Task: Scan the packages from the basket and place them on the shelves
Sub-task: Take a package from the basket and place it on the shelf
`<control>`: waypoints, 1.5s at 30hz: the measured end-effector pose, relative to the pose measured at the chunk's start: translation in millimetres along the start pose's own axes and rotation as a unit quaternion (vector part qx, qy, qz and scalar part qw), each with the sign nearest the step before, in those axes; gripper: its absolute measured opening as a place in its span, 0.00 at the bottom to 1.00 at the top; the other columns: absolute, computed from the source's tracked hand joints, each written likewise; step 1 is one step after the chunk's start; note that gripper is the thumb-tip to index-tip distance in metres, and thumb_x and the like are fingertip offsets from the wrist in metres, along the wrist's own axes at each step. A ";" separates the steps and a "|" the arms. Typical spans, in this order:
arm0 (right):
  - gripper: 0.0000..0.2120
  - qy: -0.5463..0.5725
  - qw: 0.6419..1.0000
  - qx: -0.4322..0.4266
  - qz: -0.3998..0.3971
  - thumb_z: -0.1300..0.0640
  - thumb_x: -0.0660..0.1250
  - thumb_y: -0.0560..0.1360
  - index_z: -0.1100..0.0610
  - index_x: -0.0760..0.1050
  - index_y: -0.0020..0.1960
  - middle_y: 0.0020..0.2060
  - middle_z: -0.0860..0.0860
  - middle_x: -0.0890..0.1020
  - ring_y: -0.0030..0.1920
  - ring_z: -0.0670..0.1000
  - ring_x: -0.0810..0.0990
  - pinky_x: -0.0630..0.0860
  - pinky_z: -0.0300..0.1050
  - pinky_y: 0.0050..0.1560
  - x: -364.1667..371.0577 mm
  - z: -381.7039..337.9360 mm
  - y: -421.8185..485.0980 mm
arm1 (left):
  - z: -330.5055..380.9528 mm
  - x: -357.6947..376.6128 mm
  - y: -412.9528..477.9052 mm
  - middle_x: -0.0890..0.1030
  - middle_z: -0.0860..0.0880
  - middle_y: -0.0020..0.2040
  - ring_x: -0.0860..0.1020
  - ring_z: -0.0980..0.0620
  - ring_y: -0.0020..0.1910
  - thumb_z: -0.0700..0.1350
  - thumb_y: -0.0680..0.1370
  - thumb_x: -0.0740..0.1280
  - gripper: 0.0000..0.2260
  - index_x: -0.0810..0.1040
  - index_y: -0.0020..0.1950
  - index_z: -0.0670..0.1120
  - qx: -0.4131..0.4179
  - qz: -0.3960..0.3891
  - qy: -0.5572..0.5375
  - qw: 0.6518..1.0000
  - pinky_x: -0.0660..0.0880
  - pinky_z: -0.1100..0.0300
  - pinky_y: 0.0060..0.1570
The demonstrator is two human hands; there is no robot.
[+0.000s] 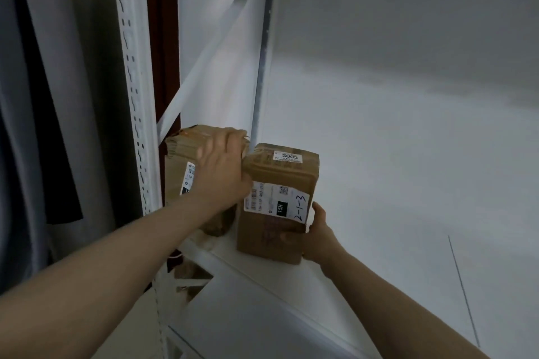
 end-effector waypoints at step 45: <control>0.17 0.004 0.973 0.184 0.143 0.56 0.76 0.73 0.57 0.79 0.61 0.48 0.54 0.81 0.45 0.52 0.80 0.80 0.45 0.48 -47.2 78.3 -206.2 | 192.0 -23.2 -131.2 0.80 0.46 0.52 0.76 0.41 0.56 0.44 0.69 0.54 0.21 0.80 0.56 0.44 0.427 -0.146 -0.174 0.875 0.73 0.49 0.52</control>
Point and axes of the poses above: each hand's wrist, its own y-axis towards the middle knuckle, its own x-axis out of the palm, z = x × y, the point moved 6 cm from there along y, towards the middle knuckle
